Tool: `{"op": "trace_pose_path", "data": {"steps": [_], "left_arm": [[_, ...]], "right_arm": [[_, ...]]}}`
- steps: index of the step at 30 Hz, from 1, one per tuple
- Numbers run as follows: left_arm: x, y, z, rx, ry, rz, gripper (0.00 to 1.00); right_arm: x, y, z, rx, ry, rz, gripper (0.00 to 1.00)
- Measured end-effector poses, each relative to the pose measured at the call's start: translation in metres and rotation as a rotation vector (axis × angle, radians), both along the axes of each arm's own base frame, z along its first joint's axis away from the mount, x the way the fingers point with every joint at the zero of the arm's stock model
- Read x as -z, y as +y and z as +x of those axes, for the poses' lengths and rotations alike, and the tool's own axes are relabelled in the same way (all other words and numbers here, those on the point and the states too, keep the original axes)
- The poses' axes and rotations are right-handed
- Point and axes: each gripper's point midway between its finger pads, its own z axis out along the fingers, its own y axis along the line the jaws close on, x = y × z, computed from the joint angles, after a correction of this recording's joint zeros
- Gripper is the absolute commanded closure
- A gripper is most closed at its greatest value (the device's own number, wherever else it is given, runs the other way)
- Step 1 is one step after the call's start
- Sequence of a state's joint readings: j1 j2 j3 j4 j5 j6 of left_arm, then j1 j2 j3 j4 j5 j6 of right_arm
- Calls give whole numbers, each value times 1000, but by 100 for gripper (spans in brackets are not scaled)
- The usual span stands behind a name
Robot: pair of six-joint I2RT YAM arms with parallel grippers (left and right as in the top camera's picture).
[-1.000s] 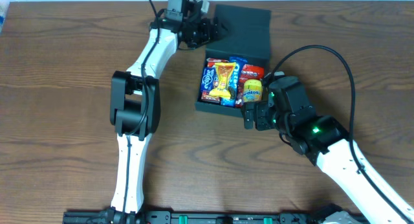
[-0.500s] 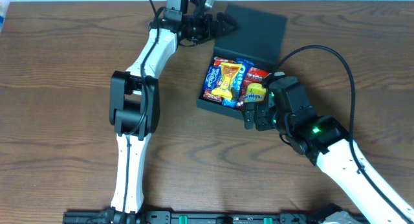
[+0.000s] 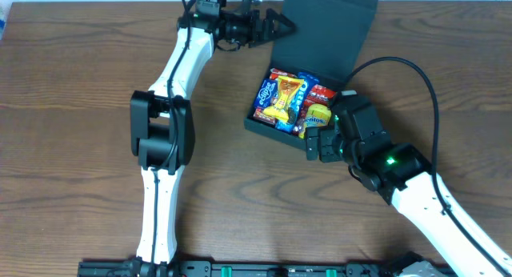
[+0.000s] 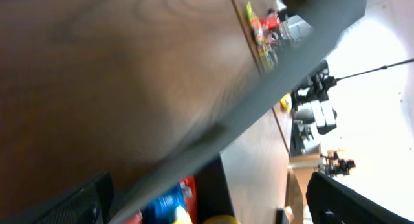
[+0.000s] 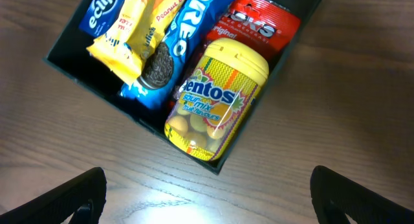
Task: Pack container
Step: 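Swing the lid forward over the box with the left gripper, then release the lid and bring the left gripper to the box's front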
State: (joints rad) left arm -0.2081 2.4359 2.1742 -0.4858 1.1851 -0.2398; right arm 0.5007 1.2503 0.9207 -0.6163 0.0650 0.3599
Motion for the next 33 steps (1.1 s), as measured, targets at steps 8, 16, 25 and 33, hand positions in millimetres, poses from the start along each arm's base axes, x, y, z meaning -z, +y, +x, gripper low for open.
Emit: {"op": "trace_pose_path", "data": {"steps": [8, 16, 25, 33], "left_arm": [[-49, 19, -46, 27, -61, 136, 4], [-102, 27, -85, 66, -154, 171, 4], [-95, 43, -108, 57, -79, 292, 4], [-124, 88, -152, -44, -112, 557, 4]], "right_arm": [[-4, 0, -3, -5, -1, 9, 1], [-73, 17, -26, -90, -154, 152, 1], [-107, 20, -48, -127, -230, 224, 1], [-69, 22, -31, -92, -134, 128, 1]]}}
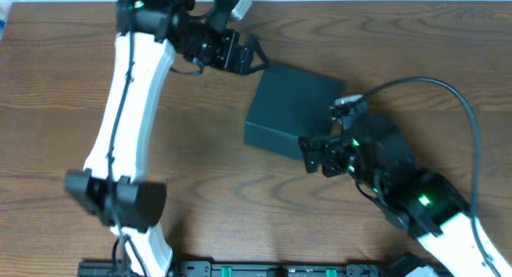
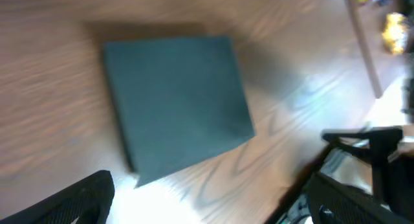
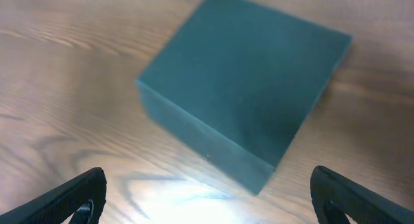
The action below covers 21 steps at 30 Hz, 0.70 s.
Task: Pack container
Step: 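Release the lid and bring the left gripper to the box's front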
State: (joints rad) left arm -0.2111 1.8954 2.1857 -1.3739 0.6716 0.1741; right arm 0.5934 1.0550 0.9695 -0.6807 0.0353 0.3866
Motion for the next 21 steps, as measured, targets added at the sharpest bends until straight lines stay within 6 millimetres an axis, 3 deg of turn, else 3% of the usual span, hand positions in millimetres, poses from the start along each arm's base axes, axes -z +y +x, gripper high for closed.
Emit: {"op": "trace_pose_path", "data": {"steps": [5, 8, 16, 21], "left_arm": [[-17, 25, -25, -47, -49, 115, 4], [-18, 38, -35, -75, -74, 176, 4], [31, 74, -53, -212, -105, 318, 4], [70, 89, -85, -271, -116, 340, 4]], "right_arm": [[19, 2, 17, 33, 19, -52, 1], [27, 3, 27, 52, 17, -75, 1], [50, -7, 42, 115, 69, -114, 1], [57, -23, 55, 179, 92, -118, 1]]}}
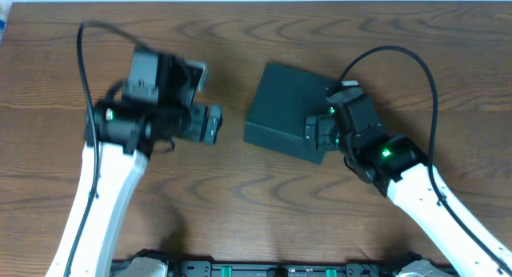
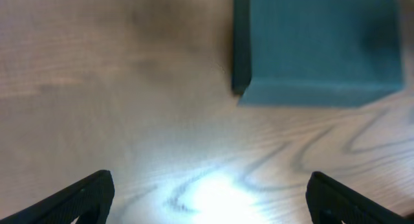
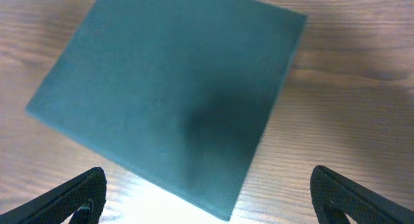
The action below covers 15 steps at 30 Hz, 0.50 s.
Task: Pack container
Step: 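Release the lid and bring the left gripper to the box's front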
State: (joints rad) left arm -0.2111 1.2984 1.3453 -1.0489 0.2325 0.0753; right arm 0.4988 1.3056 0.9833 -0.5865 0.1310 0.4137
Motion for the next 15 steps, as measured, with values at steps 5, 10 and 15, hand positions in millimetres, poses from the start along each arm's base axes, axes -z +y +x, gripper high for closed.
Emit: {"op": "trace_pose_path", "data": {"steps": [5, 10, 15], "left_arm": [[46, 6, -25, -51, 79, 1, 4], [79, -8, -42, -25, 152, 11, 4], [84, -36, -48, 52, 127, 10, 4]], "right_arm": [[3, -5, 12, 28, 12, -8, 1], [23, -5, 14, 29, 63, -33, 1], [44, -4, 15, 29, 116, -62, 1]]}}
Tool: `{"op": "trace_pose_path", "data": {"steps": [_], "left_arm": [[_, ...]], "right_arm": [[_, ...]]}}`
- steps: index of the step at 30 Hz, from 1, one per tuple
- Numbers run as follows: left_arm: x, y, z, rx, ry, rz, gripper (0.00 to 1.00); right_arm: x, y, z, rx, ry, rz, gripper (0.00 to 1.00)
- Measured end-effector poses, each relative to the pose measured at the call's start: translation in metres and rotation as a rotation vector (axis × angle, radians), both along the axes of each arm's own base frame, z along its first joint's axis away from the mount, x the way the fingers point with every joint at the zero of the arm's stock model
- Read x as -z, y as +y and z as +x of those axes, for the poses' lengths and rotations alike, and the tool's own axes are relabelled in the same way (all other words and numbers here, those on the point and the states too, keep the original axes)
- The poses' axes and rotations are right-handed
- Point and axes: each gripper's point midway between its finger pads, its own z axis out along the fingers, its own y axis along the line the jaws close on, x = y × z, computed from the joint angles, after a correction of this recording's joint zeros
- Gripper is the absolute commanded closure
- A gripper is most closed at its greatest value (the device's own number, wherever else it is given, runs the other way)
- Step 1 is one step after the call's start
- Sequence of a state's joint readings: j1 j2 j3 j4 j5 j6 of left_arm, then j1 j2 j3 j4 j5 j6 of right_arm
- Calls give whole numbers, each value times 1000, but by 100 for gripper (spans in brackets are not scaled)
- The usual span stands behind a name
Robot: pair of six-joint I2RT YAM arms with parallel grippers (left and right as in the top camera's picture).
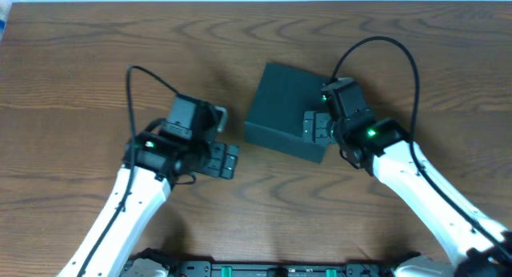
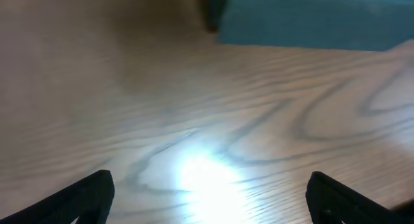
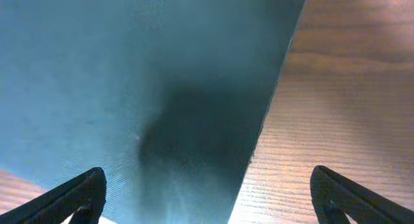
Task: Pack container
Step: 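Release the lid and bring the left gripper to the box's front, then press the closed lid down with both grippers at the front edge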
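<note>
The dark teal box (image 1: 282, 110) lies shut on the wooden table (image 1: 80, 85), its contents hidden. My right gripper (image 1: 312, 126) hovers open over the box's right part; in the right wrist view the lid (image 3: 142, 88) fills the left side close under the spread fingertips (image 3: 81, 198). My left gripper (image 1: 226, 161) stands open over bare wood, left of and nearer than the box. In the left wrist view only the box's side (image 2: 304, 20) shows along the top edge. Nothing lies between either pair of fingers.
Black cables (image 1: 376, 49) loop from both arms above the table. A bright glare patch (image 2: 207, 175) lies on the wood under the left wrist. The table's far edge (image 1: 256, 0) meets a white wall.
My left gripper has moved from beside the box's left side toward the table's front and slightly right. My right gripper is closer to the lid, which now fills more of its view.
The box first stood open with snack packets and a Mentos tub inside, my left gripper at the raised lid, my right at the front corner. Then the lid was down. Then my left gripper stood left of the box and my right over it, as now.
</note>
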State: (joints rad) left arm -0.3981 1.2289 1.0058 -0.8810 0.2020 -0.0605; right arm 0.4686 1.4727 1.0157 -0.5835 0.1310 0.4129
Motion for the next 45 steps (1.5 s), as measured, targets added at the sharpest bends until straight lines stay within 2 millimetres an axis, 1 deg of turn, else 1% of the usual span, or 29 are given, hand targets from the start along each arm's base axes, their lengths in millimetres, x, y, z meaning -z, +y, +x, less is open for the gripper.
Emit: {"op": "trace_pose_path", "data": {"steps": [1, 7, 10, 15, 19, 26, 34, 40, 45], "left_arm": [[1, -5, -2, 11, -1, 2, 4], [13, -28, -15, 59, -25, 39, 4], [22, -32, -20, 55, -25, 61, 4], [37, -33, -28, 47, -19, 87, 5], [46, -32, -26, 31, -30, 86, 4], [54, -32, -16, 10, -88, 87, 4], [52, -36, -9, 6, -119, 71, 4], [51, -36, -9, 5, -123, 70, 4], [52, -33, -7, 3, -133, 90, 4]], "right_arm": [[4, 0, 0, 0, 12, -6, 1], [17, -1, -1, 0, 46, -24, 1], [22, -1, -1, 1, 58, -31, 1], [23, -2, -1, 4, 60, -37, 1], [23, -6, -2, 13, 65, -59, 1], [23, -12, -3, 25, 64, -86, 1], [24, -13, -4, 29, 68, -95, 1], [32, -12, -4, 26, 91, -100, 1], [34, -11, -2, 33, 97, -96, 1]]}}
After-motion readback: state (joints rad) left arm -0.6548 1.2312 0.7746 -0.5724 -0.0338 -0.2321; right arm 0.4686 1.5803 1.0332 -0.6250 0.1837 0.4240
